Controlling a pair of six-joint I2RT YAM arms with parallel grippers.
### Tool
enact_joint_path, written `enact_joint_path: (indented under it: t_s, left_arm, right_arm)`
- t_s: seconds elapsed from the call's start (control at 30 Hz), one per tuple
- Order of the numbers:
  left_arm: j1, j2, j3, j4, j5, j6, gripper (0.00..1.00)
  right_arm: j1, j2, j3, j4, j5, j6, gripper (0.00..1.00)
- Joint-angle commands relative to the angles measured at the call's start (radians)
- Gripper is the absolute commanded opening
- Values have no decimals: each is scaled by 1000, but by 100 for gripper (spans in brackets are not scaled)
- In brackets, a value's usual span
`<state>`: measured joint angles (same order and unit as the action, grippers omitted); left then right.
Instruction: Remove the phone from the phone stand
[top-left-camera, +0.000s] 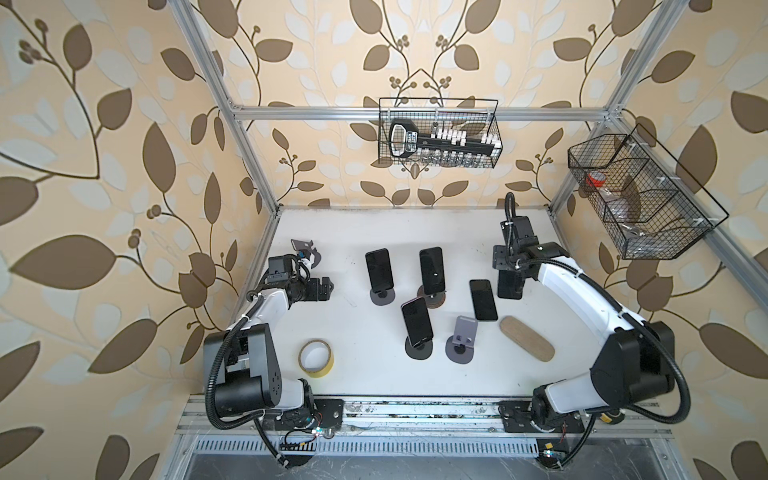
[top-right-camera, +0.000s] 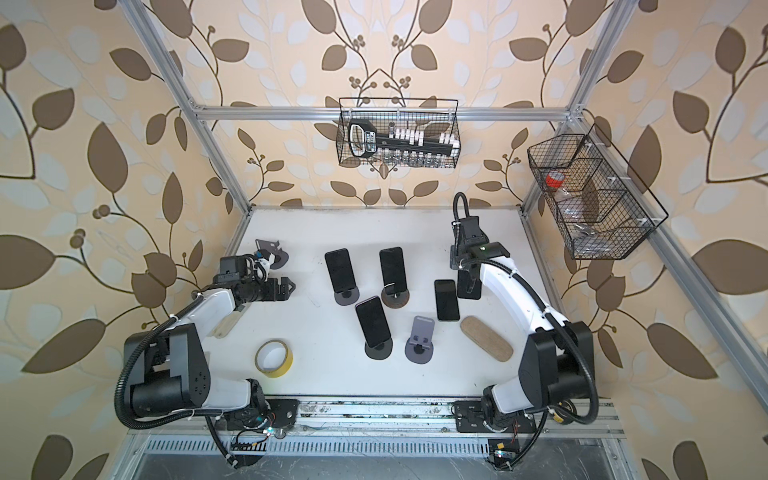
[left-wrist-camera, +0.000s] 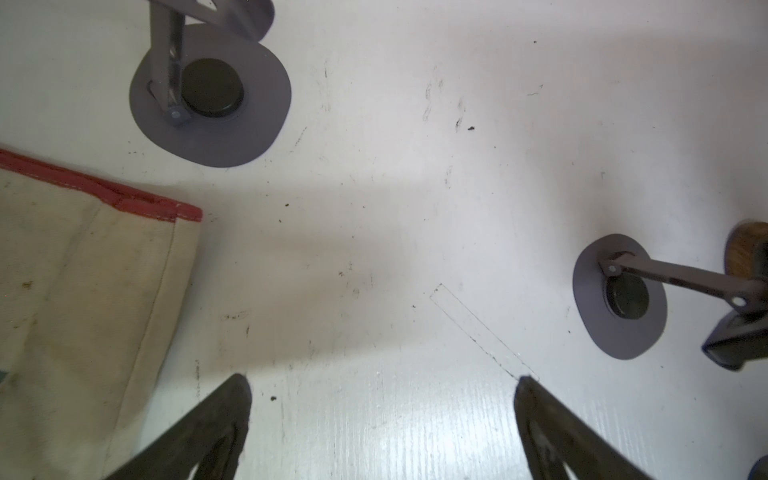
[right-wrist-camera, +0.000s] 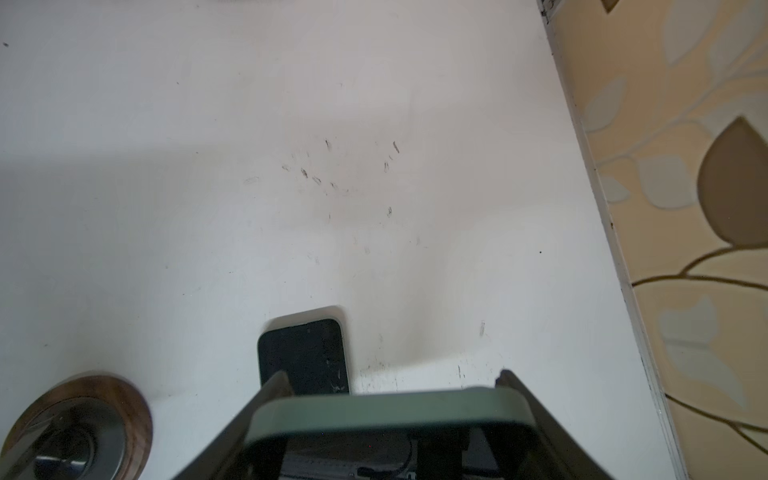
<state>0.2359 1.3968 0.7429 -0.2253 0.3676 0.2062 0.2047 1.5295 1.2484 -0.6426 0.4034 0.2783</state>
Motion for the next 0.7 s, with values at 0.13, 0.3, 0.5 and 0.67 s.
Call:
enact_joint_path:
  t_s: [0.13,0.3,0.5,0.67]
  left_arm:
    - [-1,4,33,-14,39,-1,99]
    - [-1,3,32,-15,36,-1,99]
    - [-1,2,32,-20,35,-1,99]
    - [1,5,38,-23,33,-1,99]
  right_arm:
    - [-47,156,136,31,0,-84,62]
    - [-63,241,188,51,-47,-97,62]
    - [-80,370,298,32,-79,-129,63]
    - [-90,472,399,38,-116,-170,63]
